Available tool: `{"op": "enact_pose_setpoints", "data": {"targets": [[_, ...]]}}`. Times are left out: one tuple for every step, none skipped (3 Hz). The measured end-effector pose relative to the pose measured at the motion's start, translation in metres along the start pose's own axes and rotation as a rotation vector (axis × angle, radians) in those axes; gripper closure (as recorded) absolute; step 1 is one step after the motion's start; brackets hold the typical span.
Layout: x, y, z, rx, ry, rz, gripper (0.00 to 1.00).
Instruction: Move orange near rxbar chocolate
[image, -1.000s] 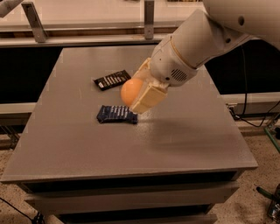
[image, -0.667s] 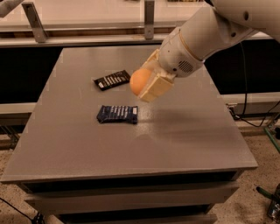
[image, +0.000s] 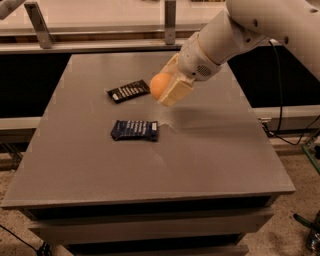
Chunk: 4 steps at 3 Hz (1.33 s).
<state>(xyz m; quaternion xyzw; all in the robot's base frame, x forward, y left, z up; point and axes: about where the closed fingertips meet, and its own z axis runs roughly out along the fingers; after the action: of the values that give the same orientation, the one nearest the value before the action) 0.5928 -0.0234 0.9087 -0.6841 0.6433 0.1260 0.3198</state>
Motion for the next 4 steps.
{"op": "enact_pose_setpoints", "data": {"targets": [[0.017, -0.004, 0.014, 0.002, 0.034, 0.040, 1.00], [0.017, -0.004, 0.014, 0.002, 0.034, 0.040, 1.00], [0.018, -0.010, 0.025, 0.015, 0.042, 0.024, 1.00], [0.024, -0.024, 0.038, 0.036, 0.051, 0.017, 1.00]]}}
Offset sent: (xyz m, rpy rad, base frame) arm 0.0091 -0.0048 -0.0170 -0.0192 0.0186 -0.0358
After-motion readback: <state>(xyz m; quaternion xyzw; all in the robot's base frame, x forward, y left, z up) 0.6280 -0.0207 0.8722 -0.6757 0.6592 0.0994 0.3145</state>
